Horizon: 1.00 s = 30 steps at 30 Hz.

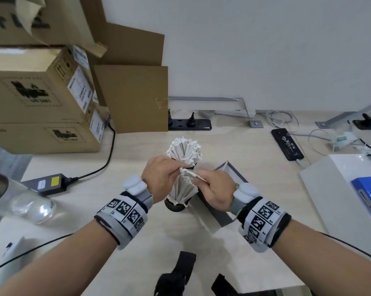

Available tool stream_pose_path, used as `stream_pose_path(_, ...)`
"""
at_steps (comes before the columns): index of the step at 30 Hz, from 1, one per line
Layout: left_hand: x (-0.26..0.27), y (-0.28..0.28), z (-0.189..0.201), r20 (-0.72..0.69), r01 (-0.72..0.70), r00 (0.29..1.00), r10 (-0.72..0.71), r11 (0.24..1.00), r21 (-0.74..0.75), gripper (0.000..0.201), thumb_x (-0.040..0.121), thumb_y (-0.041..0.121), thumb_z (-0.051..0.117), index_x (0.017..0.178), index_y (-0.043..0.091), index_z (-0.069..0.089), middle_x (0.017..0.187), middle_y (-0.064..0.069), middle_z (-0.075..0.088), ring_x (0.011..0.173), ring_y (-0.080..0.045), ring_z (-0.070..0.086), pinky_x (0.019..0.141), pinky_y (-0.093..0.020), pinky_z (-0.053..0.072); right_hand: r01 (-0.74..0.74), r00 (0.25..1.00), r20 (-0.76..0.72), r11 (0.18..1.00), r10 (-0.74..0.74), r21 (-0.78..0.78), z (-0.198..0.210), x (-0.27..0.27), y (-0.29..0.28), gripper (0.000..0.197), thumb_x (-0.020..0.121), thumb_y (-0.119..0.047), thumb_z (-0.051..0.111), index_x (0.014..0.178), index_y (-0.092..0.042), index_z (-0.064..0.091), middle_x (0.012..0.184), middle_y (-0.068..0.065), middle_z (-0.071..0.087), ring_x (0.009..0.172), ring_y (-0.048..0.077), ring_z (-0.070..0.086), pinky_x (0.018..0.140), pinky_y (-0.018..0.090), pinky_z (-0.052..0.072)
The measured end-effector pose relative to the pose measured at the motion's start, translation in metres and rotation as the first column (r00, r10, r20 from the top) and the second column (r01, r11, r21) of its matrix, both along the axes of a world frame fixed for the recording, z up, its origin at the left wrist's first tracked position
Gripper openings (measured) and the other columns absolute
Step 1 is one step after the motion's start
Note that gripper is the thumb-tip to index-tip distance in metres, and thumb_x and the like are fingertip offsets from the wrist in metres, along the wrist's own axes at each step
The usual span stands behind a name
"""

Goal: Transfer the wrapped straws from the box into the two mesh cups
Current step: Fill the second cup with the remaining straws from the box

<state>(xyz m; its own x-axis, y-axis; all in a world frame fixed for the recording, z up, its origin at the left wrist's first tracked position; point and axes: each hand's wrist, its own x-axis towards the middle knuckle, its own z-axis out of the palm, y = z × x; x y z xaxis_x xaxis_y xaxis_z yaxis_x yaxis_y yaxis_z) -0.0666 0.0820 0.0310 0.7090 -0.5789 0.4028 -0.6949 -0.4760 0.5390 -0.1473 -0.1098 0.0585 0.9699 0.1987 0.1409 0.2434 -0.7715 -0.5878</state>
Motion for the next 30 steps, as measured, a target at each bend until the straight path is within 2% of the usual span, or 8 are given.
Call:
stream_pose_path(2,-0.002,-0.001,0.004,-0.109,-0.077,0.992,0.070,0.995,-0.065,0.020,0.093,0.019,0.058,0.093,0.017,0.078,0.074,0.005,0.070,0.071,-0.018,0.057,0.070,-0.038,0.052,0.071,0.997,0.008,0.994,-0.072,0.083,0.007,0.005,0.004,0.028,0.091,-0.046,0.044,0.076,-0.023,0.049,0.055,-0.008,0.045,0.051,0.012,0.042,0.051,0.027,0.034)
stream_pose_path(5,-0.004,0.000,0.005,-0.308,-0.154,0.946,0.099,0.975,-0.160,0.017,0.093,0.016,0.066,0.105,0.020,0.078,0.086,0.009,0.076,0.079,-0.009,0.067,0.073,-0.026,0.052,0.286,0.957,-0.048,0.914,-0.285,0.287,0.017,0.014,0.012,0.026,0.079,-0.048,0.066,0.078,-0.024,0.057,0.051,-0.008,0.044,0.045,0.007,0.039,0.047,0.023,0.037)
stream_pose_path(8,-0.010,-0.007,0.008,-0.303,-0.085,0.953,0.031,0.982,-0.168,0.014,0.090,0.013,0.070,0.100,0.015,0.079,0.080,0.003,0.075,0.068,-0.013,0.064,0.065,-0.026,0.050,0.384,0.922,-0.162,0.775,-0.352,0.502,0.023,0.024,0.022,0.019,0.076,-0.033,0.078,0.080,-0.021,0.064,0.051,-0.004,0.044,0.046,0.012,0.038,0.047,0.025,0.038)
stream_pose_path(12,-0.011,-0.012,0.007,-0.255,-0.018,0.967,-0.026,0.986,-0.166,0.015,0.083,0.024,0.073,0.093,0.014,0.080,0.077,0.004,0.069,0.071,-0.005,0.055,0.067,-0.017,0.043,0.469,0.874,-0.160,0.709,-0.459,0.526,0.022,0.033,0.039,0.035,0.093,-0.034,0.059,0.068,-0.008,0.060,0.061,0.003,0.057,0.058,0.015,0.053,0.060,0.034,0.047)
stream_pose_path(15,-0.006,0.000,0.000,-0.225,-0.085,0.974,0.041,0.978,-0.188,0.030,0.084,0.043,0.066,0.097,0.018,0.077,0.089,0.007,0.069,0.078,-0.001,0.057,0.076,-0.011,0.042,0.471,0.878,-0.184,0.725,-0.442,0.502,0.020,0.034,0.045,0.041,0.098,-0.040,0.046,0.074,-0.009,0.056,0.064,-0.002,0.054,0.060,0.011,0.051,0.062,0.026,0.040)
stream_pose_path(20,-0.007,0.036,-0.021,-0.421,-0.462,0.829,0.369,0.876,-0.141,0.013,0.093,0.016,0.062,0.097,0.027,0.056,0.095,0.009,0.062,0.076,0.001,0.056,0.064,-0.015,0.040,0.504,0.855,-0.247,0.614,-0.456,0.608,0.018,0.034,0.045,0.041,0.101,-0.035,0.041,0.064,-0.018,0.045,0.057,-0.009,0.044,0.050,-0.002,0.042,0.053,0.010,0.037)
stream_pose_path(26,-0.030,0.053,-0.052,-0.608,-0.343,0.732,0.307,0.937,0.061,0.035,0.082,0.001,0.058,0.083,0.034,0.047,0.090,0.010,0.060,0.062,-0.008,0.054,0.054,-0.011,0.038,0.449,0.884,-0.123,0.747,-0.450,0.491,0.005,0.036,0.046,0.048,0.100,-0.040,0.040,0.059,-0.020,0.055,0.051,-0.004,0.049,0.048,0.003,0.047,0.051,0.013,0.037)
stream_pose_path(30,-0.036,0.052,-0.060,-0.628,-0.316,0.728,0.277,0.947,0.052,0.037,0.083,0.001,0.057,0.084,0.037,0.048,0.090,0.010,0.062,0.060,-0.009,0.053,0.055,-0.009,0.040,0.427,0.903,-0.126,0.829,-0.410,0.361,-0.008,0.034,0.046,0.036,0.095,-0.039,0.055,0.063,-0.022,0.063,0.059,-0.012,0.059,0.060,0.005,0.058,0.063,0.023,0.045)
